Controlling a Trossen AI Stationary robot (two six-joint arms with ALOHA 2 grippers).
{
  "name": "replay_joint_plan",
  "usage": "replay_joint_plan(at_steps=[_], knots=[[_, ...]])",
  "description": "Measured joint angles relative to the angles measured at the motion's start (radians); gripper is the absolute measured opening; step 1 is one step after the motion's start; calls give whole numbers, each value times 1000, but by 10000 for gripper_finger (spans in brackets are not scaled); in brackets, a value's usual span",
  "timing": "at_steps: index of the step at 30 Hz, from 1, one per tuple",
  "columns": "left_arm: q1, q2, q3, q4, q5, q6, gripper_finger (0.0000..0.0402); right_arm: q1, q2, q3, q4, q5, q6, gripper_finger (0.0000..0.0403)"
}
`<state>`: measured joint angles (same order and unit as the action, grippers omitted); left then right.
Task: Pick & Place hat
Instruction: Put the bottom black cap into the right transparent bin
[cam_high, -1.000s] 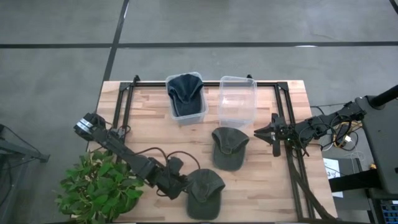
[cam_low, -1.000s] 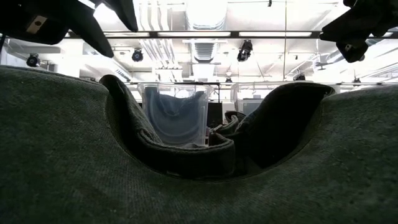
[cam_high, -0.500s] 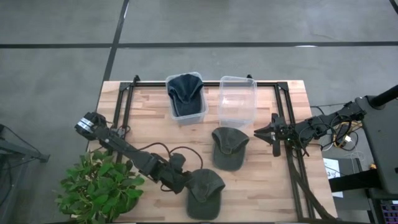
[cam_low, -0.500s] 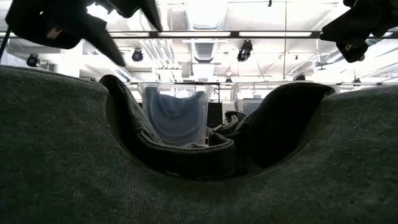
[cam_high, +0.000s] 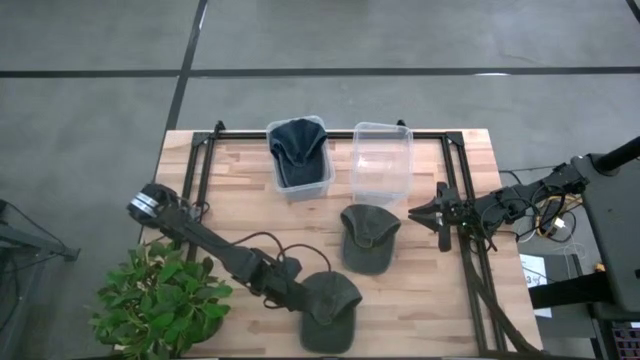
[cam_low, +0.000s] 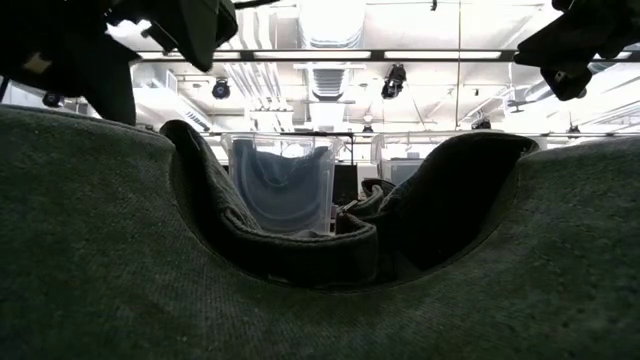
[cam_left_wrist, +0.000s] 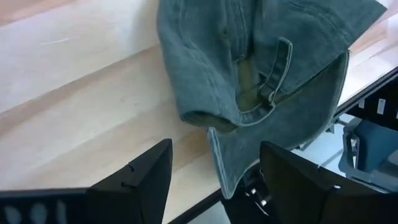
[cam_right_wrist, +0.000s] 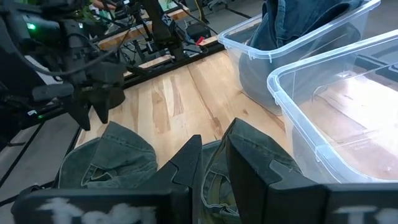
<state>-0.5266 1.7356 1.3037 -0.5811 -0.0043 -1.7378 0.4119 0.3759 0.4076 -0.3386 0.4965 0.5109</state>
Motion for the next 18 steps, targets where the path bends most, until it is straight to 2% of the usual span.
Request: replay_joint_plan(at_steps=[7,12,18], knots=[[1,49,0,86,28,10,233,0,0,0,1,0,3,68],[2,90,0,91,95,14,233,0,0,0,1,0,6,68],[3,123,0,103,99,13,233,0,0,0,0,0,6,68]])
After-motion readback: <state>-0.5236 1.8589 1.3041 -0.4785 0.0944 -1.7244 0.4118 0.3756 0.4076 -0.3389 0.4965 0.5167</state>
